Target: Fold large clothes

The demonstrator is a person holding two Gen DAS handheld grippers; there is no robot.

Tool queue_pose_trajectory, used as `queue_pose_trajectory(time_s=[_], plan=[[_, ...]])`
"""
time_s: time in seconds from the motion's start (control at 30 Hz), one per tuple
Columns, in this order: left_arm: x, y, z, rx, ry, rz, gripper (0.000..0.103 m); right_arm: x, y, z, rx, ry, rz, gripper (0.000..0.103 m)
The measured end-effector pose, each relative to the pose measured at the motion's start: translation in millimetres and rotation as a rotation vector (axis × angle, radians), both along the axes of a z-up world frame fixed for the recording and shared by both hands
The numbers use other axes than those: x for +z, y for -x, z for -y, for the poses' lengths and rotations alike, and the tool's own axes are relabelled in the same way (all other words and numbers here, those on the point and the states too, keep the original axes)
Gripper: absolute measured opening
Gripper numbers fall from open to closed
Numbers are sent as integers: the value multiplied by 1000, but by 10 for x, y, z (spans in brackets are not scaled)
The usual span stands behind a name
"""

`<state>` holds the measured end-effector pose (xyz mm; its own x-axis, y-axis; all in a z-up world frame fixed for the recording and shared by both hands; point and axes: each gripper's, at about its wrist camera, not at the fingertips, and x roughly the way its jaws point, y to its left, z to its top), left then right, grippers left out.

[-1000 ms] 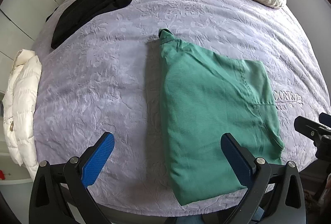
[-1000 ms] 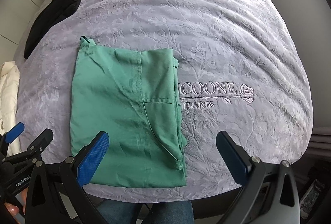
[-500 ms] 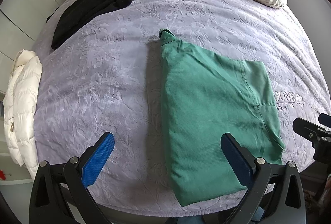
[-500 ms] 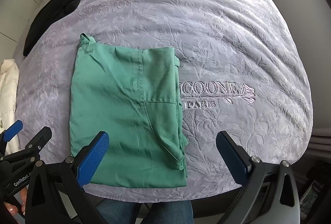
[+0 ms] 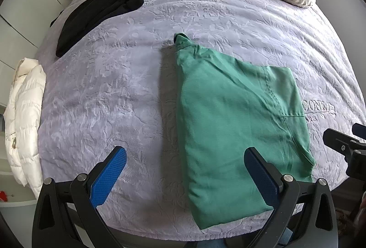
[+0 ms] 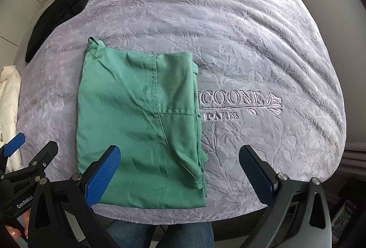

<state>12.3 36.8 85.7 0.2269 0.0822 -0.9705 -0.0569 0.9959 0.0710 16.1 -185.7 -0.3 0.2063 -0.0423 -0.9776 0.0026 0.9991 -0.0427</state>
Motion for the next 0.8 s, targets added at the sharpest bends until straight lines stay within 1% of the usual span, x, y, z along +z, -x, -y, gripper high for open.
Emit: queue_pose_trajectory(time_s=[0.8], plan=[[-24,-9,-32,-18,-3,-2,103,-6,-7,-9,4,2,-4,103]])
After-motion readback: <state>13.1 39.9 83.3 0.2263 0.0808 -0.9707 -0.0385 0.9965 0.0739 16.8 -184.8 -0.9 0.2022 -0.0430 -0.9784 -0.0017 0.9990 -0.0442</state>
